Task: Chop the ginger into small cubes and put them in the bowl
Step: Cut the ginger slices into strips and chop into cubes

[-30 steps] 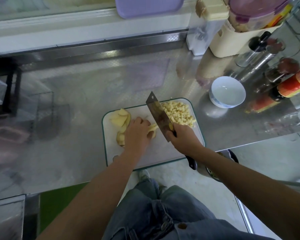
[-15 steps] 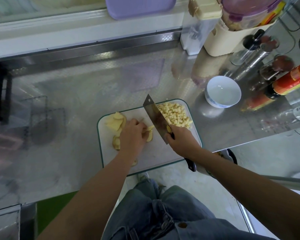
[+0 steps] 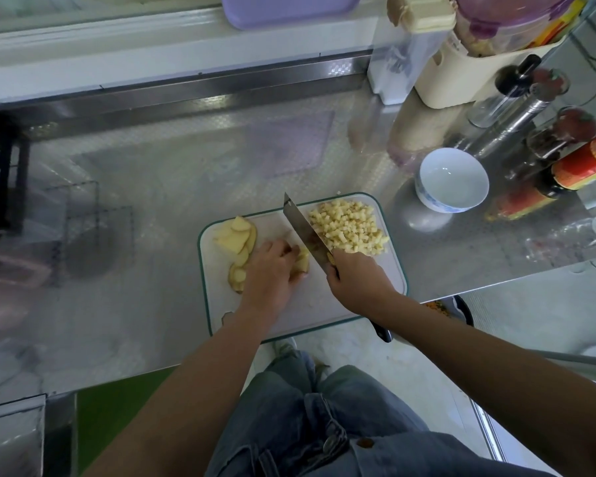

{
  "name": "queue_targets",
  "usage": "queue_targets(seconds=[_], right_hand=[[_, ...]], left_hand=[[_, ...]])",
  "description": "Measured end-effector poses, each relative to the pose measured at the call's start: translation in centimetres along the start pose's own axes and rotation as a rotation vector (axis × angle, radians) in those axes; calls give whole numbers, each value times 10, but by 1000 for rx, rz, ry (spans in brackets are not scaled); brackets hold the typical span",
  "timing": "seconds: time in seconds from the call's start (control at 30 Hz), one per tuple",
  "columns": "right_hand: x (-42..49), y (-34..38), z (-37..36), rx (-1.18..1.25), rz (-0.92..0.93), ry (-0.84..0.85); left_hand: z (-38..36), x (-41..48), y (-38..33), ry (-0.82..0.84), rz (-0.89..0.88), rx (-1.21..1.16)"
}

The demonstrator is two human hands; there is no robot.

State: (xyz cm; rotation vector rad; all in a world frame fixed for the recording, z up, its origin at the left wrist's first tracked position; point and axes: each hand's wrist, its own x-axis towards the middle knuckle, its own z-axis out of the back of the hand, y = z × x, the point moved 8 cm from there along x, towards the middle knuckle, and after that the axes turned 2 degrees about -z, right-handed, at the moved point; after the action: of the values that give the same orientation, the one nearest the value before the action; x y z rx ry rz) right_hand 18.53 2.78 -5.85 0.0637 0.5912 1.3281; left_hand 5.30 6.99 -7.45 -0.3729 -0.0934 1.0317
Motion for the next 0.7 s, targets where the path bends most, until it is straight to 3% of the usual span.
queue_targets(seconds=[0.5, 0.7], right_hand=[[7, 0, -2, 91, -36, -77], [0, 8, -3, 29, -4, -2]], left_hand=[[10, -9, 0, -103, 3, -66], [7, -10, 2, -88, 48, -42]])
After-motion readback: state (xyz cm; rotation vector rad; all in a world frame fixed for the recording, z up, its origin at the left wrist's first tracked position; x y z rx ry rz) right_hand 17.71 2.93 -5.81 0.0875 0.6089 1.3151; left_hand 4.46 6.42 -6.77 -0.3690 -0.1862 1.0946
